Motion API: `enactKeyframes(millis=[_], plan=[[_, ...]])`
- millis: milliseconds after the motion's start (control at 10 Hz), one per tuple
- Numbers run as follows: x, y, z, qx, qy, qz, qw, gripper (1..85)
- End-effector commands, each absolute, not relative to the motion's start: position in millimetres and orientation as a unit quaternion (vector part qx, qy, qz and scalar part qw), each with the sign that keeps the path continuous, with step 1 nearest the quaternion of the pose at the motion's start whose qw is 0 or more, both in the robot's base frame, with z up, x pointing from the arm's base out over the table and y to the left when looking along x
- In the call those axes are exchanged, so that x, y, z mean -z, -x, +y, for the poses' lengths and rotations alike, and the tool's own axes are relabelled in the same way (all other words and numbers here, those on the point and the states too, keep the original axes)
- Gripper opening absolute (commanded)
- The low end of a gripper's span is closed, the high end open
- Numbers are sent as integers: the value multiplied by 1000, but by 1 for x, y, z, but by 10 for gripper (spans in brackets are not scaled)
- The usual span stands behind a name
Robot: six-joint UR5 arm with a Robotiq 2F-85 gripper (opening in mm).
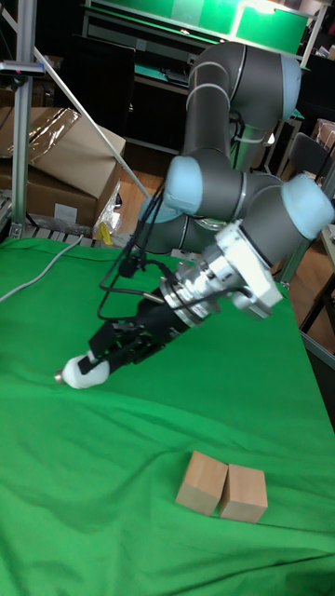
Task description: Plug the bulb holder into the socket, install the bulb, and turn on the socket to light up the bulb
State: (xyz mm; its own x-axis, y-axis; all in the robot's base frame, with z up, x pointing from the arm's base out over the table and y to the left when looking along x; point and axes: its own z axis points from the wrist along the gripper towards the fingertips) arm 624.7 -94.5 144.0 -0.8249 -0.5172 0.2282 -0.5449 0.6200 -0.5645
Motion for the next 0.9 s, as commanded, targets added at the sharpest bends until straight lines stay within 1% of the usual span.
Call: enactKeyframes(millis=[0,200,300,400,500,600,800], plan=[[-157,-632,-141,-322,-319,-891,21,10],[-138,-620,-115,-259,-296,-919,17,10],[-136,-616,-112,-252,-244,-936,9,10],[-131,-615,-103,-233,-195,-953,-7,10],[-133,-626,-104,-240,-182,-953,-31,10],[-137,-630,-110,-248,-188,-950,-35,10],[-161,-625,-152,-245,-217,-944,-35,10]])
